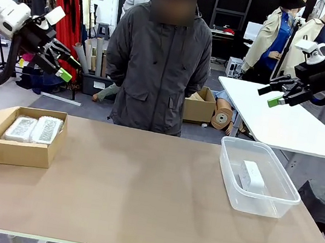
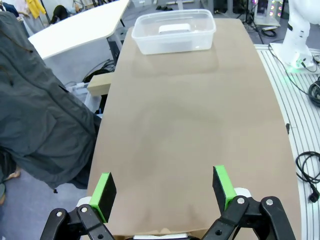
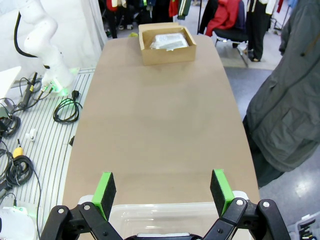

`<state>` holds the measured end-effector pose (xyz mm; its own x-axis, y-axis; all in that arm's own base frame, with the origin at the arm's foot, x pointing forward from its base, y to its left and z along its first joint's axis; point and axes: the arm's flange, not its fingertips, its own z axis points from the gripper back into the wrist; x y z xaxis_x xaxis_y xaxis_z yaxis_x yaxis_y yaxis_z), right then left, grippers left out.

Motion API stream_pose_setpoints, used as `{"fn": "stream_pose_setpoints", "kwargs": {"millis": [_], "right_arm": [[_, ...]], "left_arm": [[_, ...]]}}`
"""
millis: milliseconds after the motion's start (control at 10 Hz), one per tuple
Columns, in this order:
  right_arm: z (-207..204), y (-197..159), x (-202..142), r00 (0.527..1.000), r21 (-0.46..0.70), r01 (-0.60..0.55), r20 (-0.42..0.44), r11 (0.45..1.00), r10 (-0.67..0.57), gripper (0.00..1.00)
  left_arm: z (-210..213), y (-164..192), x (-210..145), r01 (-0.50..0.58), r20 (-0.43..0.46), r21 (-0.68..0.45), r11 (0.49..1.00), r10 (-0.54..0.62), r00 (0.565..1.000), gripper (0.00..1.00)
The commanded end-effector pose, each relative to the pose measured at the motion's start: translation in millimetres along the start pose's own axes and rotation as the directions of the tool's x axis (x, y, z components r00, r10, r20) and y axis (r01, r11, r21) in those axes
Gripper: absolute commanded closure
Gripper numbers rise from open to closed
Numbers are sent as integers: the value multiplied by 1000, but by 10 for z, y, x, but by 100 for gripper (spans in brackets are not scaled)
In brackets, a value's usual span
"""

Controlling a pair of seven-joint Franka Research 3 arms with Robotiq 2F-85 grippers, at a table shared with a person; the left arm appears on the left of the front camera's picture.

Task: Separate and place wrapped and unwrapped clocks.
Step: If the picked Digital clock is wrapped, place it in the Package Box ; if not, place it in the Organizing box.

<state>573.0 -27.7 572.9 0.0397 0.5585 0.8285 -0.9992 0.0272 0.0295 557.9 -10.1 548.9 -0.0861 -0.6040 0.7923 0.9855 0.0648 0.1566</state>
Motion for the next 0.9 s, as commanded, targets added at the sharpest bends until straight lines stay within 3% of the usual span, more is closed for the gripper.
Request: {"fn": "stream_pose_setpoints", "kwargs": {"millis": [0, 800], "right_arm": [[15, 5, 20, 1000, 4, -5, 2, 1000, 5, 0], [15, 5, 20, 1000, 4, -5, 2, 1000, 5, 0]], "left_arm": [[15, 9, 18, 3, 11, 9, 1000, -3, 1000, 0], [15, 9, 18, 3, 11, 9, 1000, -3, 1000, 0]]}}
